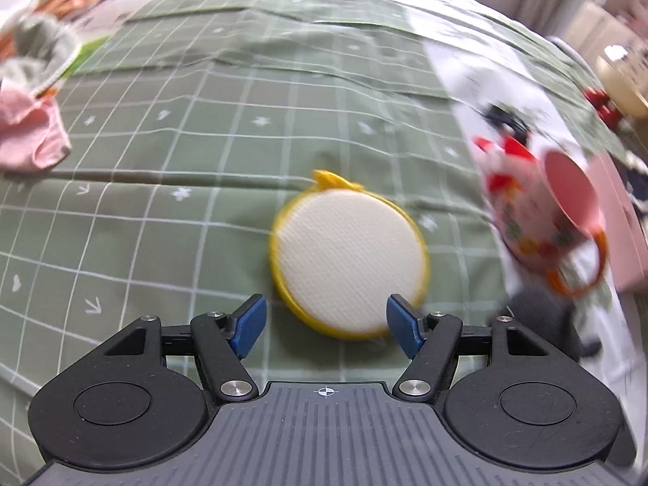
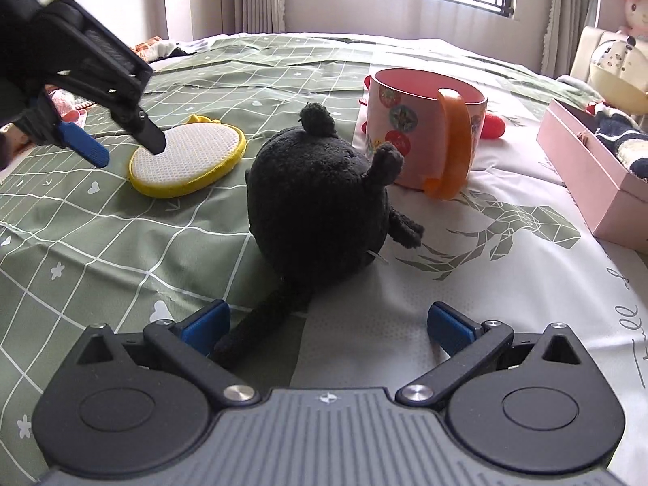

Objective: Organize soft objects
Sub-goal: 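Grasp the yellow-rimmed mesh pad by its rim with the left gripper, then lift the mesh pad with the left gripper while the right lifts the black plush cat, then drop the mesh pad and black plush cat into the pink box with both grippers, then grasp the black strap item with the right gripper, then grasp the white-and-red foam rocket with the left gripper while the right holds the black strap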

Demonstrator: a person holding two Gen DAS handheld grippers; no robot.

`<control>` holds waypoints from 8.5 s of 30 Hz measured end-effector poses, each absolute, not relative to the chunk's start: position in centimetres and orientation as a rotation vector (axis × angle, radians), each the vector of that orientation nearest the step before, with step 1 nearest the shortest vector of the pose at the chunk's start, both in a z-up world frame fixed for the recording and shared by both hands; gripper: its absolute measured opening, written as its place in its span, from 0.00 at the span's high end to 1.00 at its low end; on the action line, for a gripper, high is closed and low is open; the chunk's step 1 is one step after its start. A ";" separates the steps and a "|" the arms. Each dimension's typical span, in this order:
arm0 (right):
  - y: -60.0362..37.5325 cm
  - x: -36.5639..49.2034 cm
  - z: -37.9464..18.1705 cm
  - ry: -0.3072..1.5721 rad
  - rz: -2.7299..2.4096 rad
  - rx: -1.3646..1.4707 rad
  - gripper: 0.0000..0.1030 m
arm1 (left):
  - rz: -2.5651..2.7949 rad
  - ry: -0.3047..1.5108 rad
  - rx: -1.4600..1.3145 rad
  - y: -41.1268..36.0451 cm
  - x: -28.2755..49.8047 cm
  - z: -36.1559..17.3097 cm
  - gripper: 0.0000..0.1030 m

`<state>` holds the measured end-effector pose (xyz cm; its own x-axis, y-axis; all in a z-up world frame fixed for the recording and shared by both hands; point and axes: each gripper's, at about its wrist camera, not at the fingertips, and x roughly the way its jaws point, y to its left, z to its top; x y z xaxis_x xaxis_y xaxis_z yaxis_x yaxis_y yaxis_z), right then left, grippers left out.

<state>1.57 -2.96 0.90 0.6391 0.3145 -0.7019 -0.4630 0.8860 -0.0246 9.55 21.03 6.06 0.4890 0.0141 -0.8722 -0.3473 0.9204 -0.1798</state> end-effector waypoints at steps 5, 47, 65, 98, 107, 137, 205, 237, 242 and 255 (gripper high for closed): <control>-3.2 1.3 0.9 0.745 0.450 -0.201 0.00 | 0.236 1.029 -0.601 24.3 12.2 3.6 0.32; -3.3 1.3 0.9 0.741 0.453 -0.197 0.00 | 0.149 1.047 -0.718 24.0 10.2 3.5 0.24; -3.3 1.5 0.9 0.750 0.460 -0.187 0.00 | 0.008 0.906 -1.109 23.1 19.0 -1.5 0.70; 2.9 6.1 8.5 0.829 0.594 -0.469 0.00 | 0.176 1.078 -0.566 24.8 9.4 9.0 0.82; 5.7 8.7 7.4 0.898 0.573 -0.517 0.33 | 0.198 1.116 -0.534 25.6 6.1 8.5 0.82; 6.3 13.3 15.6 0.886 0.779 -0.425 0.35 | 0.164 1.148 -0.336 21.1 8.6 10.9 0.82; 0.6 42.6 6.7 1.274 0.334 -0.105 0.32 | 0.044 1.035 -0.580 17.5 11.9 8.2 0.62; -9.1 24.6 16.2 0.946 0.382 -0.247 0.71 | -0.318 0.922 0.132 15.0 23.0 11.5 0.62; -12.8 17.7 11.4 1.080 0.372 -0.312 0.71 | -0.588 0.900 0.599 8.5 28.2 10.8 0.58; -13.1 11.4 6.4 1.239 0.456 -0.202 0.70 | -0.640 1.088 0.831 5.6 33.3 3.6 0.59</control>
<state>11.44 -13.12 6.42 0.2503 0.2247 -0.9417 -0.4397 0.8930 0.0963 33.34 5.65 3.57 0.3443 -0.0505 -0.9375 0.7947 0.5474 0.2624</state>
